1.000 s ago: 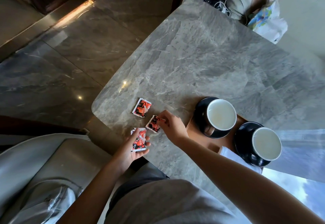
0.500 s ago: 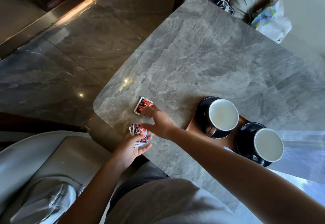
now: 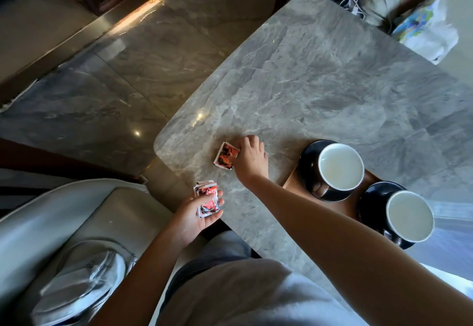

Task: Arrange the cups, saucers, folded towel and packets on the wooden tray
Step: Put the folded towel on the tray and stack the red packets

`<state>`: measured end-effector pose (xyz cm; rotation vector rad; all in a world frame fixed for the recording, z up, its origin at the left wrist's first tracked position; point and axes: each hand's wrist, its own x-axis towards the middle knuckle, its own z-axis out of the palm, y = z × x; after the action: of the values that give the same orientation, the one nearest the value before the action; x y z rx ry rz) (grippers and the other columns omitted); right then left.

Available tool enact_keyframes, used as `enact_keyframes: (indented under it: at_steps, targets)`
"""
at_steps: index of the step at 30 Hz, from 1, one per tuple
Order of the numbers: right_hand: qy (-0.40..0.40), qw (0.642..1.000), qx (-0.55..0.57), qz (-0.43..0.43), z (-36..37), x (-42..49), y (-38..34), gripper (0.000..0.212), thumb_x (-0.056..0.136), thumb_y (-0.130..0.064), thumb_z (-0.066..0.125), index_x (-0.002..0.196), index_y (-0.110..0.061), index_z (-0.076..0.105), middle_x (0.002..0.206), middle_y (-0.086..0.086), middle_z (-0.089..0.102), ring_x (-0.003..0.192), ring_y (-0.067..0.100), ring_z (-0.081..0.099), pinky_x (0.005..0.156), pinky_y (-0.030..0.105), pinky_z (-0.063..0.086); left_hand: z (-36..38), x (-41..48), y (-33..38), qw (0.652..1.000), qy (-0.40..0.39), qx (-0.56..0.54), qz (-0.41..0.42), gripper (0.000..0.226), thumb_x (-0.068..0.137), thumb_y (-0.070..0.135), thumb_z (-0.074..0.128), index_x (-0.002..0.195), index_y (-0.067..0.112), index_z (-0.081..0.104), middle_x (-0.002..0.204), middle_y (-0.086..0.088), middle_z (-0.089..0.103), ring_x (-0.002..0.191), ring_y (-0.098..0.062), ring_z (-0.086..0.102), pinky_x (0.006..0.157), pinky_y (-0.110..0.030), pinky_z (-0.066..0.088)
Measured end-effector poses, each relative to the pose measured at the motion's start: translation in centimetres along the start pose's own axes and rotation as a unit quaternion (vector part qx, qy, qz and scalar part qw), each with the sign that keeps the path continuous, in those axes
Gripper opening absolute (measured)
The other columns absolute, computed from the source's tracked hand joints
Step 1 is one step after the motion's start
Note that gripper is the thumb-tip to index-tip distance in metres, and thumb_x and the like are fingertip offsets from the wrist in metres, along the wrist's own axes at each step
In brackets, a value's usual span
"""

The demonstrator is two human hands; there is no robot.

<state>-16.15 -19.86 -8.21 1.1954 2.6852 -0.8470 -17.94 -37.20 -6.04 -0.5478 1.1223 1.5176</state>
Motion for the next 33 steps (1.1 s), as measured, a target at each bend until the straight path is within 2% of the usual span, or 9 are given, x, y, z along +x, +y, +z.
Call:
enact_keyframes:
  at_steps: [5,8,11,16,19,24,26,29,33]
  targets:
    - [-0.040,0.982,0.184,0.018,-1.7,-1.7,2.6,0.009,0.084,-0.014,0.063,0.093,-0.013,0.063,0.079,-0.003,0.062,0.076,0.017,0.055,0.065,0.027,0.039,0.5,0.4,-0.3,0.997,-0.041,-0.042,-0.041,0.025,0.081,0.033,0.056,0.094,0.014,0.065,0.079,-0.005,0.073,0.068,-0.016,0.070,0.058,-0.025,0.058]
    - [-0.080,0.920,0.382,0.026,-4.0,-2.9,3.8,0.008,0.085,0.001,0.065,0.088,-0.005,0.062,0.065,-0.003,0.056,0.052,-0.002,0.052,0.060,0.019,0.041,1.3,0.8,-0.9,0.996,-0.076,-0.008,-0.053,0.031,0.079,0.033,0.053,0.099,0.011,0.063,0.081,-0.003,0.074,0.071,-0.014,0.071,0.060,-0.026,0.058]
    - [-0.120,0.880,0.460,0.007,-6.2,-4.6,4.6,0.019,0.085,0.007,0.062,0.080,-0.012,0.059,0.064,0.001,0.059,0.050,-0.004,0.054,0.059,0.014,0.044,2.7,1.2,-1.2,0.990,-0.116,0.004,-0.075,0.043,0.073,0.041,0.054,0.099,0.009,0.065,0.082,-0.006,0.073,0.070,-0.015,0.070,0.063,-0.029,0.060]
    - [-0.133,0.925,0.356,-0.016,-7.3,-7.7,5.7,0.007,0.081,0.005,0.067,0.085,0.000,0.065,0.073,0.008,0.063,0.070,0.015,0.058,0.071,0.031,0.048,4.9,1.9,-1.6,0.982,-0.148,0.039,-0.108,0.049,0.073,0.047,0.055,0.101,0.009,0.067,0.090,-0.013,0.070,0.086,-0.025,0.064,0.081,-0.044,0.055]
    - [-0.086,0.963,0.254,-0.016,-7.3,-9.1,6.4,0.009,0.079,-0.003,0.070,0.088,-0.005,0.069,0.077,0.006,0.068,0.071,0.012,0.060,0.072,0.029,0.049,6.2,1.7,-2.0,0.978,-0.149,0.081,-0.121,0.033,0.073,0.025,0.062,0.097,0.004,0.064,0.084,-0.016,0.070,0.083,-0.026,0.065,0.079,-0.049,0.055]
    - [-0.041,0.973,0.227,-0.009,-7.6,-10.9,7.0,0.012,0.080,-0.006,0.066,0.092,-0.007,0.067,0.083,0.003,0.063,0.074,0.013,0.058,0.071,0.031,0.049,7.2,1.2,-2.8,0.964,-0.182,0.150,-0.120,0.015,0.081,-0.003,0.054,0.093,0.001,0.062,0.081,-0.018,0.072,0.076,-0.026,0.071,0.073,-0.044,0.059]
    - [-0.041,0.976,0.211,-0.032,-8.0,-11.5,7.3,0.025,0.081,-0.010,0.067,0.105,-0.009,0.063,0.100,0.007,0.061,0.089,0.018,0.057,0.081,0.033,0.049,7.5,1.1,-3.2,0.960,-0.180,0.172,-0.125,0.016,0.087,-0.001,0.050,0.094,0.001,0.063,0.081,-0.018,0.072,0.073,-0.025,0.071,0.070,-0.040,0.059]
    - [-0.097,0.983,0.125,-0.089,-8.2,-12.8,8.0,0.073,0.072,-0.034,0.077,0.133,-0.019,0.040,0.132,0.003,0.047,0.118,0.022,0.044,0.100,0.036,0.041,8.2,0.8,-3.8,0.952,-0.177,0.215,-0.131,0.015,0.084,0.002,0.052,0.089,0.003,0.065,0.077,-0.013,0.074,0.066,-0.021,0.071,0.063,-0.033,0.059]
    - [-0.102,0.985,-0.011,-0.137,-7.7,-14.1,8.3,0.103,0.068,-0.048,0.075,0.147,-0.031,0.010,0.147,-0.004,0.036,0.130,0.019,0.038,0.099,0.038,0.039,9.2,0.7,-4.9,0.944,-0.181,0.239,-0.134,0.016,0.083,-0.002,0.052,0.090,0.008,0.063,0.070,-0.010,0.071,0.063,-0.018,0.070,0.056,-0.027,0.058]
